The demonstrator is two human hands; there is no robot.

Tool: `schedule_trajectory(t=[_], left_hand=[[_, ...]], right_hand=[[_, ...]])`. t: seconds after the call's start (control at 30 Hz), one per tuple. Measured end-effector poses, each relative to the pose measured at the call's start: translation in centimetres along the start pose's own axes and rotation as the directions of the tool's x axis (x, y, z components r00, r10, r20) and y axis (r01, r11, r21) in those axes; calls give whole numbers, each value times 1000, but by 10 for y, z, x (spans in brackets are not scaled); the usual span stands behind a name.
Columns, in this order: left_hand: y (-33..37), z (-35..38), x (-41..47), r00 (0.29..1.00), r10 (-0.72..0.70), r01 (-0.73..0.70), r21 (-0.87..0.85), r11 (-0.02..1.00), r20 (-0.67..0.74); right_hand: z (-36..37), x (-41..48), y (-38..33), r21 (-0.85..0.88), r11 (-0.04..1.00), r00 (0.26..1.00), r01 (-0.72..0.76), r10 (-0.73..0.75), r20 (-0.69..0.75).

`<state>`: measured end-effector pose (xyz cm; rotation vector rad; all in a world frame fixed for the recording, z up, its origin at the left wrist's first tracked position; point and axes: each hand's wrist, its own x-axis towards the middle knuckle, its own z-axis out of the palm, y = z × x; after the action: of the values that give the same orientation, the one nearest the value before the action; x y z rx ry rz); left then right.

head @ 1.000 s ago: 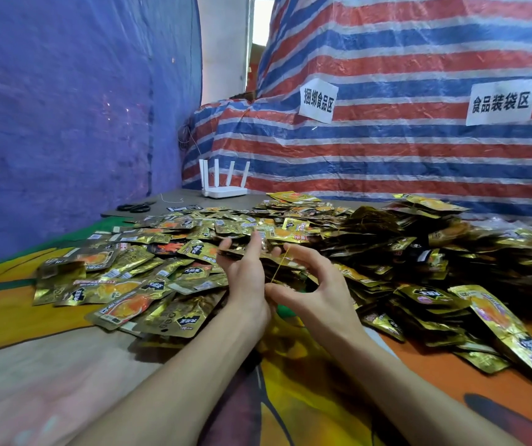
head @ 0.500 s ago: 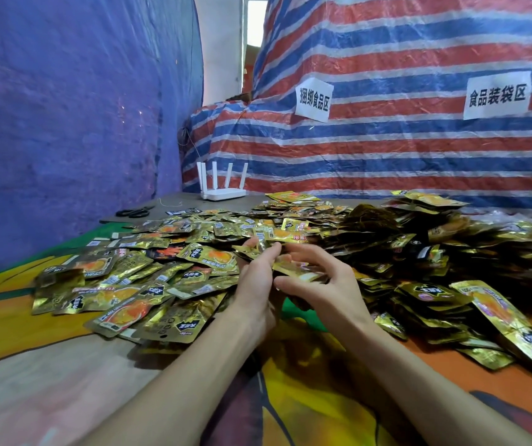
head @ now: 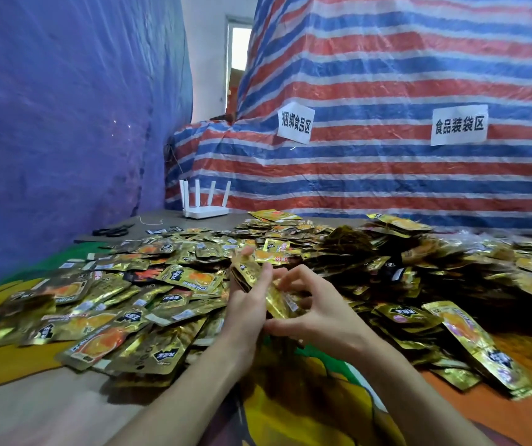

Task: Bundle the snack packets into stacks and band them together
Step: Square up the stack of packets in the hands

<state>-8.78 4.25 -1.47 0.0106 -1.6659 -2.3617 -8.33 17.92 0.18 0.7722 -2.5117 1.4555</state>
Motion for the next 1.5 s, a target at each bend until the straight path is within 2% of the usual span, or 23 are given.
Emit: schedule_trajectory(t=[0.17,0.23,0.37,0.43,0.5,0.6,0.77,0.9,1.0,1.23,1.37,1.5], left_hand=[[-1,4,-3,998,-49,46,107,993,29],[0,4,-5,997,-55,50,85,995,53],[0,4,-6,994,46,-46,-7,999,99],[-2,5,-7,982,155,-161,56,985,108],[-5,5,-8,963,243,-259,143,955,116],[-11,3,-5,942,307,-332,252,909,135],[-15,1,0,927,356,-375,342,861,120],[-16,1,1,923,357,-385,382,840,145],[-17,2,1,915,365,-403,407,820,170],[-20,0,1,918,342,-397,475,785,202],[-15,0,-3,899,380,-437,475,764,217],[8,-1,-4,901,405,-428,450,783,152]], right_hand=[[1,-2,-5,-104,994,998,11,-18,-60],[-2,0,-8,-122,993,993,13,-27,-112],[-14,7,-18,-132,991,977,-7,-22,-212],[-25,12,-24,-200,980,962,-8,-47,-270],[-41,25,-29,-343,939,937,-31,-92,-336],[-75,54,-29,-519,849,899,-104,-143,-414],[-121,98,-8,-597,731,816,-329,-98,-570],[-118,107,15,-682,616,872,-394,15,-490],[-113,104,24,-723,528,873,-445,77,-481],[-111,96,12,-747,465,873,-476,144,-466],[-97,96,-3,-763,468,870,-445,25,-492],[-60,96,-22,-793,565,906,-229,-174,-386]])
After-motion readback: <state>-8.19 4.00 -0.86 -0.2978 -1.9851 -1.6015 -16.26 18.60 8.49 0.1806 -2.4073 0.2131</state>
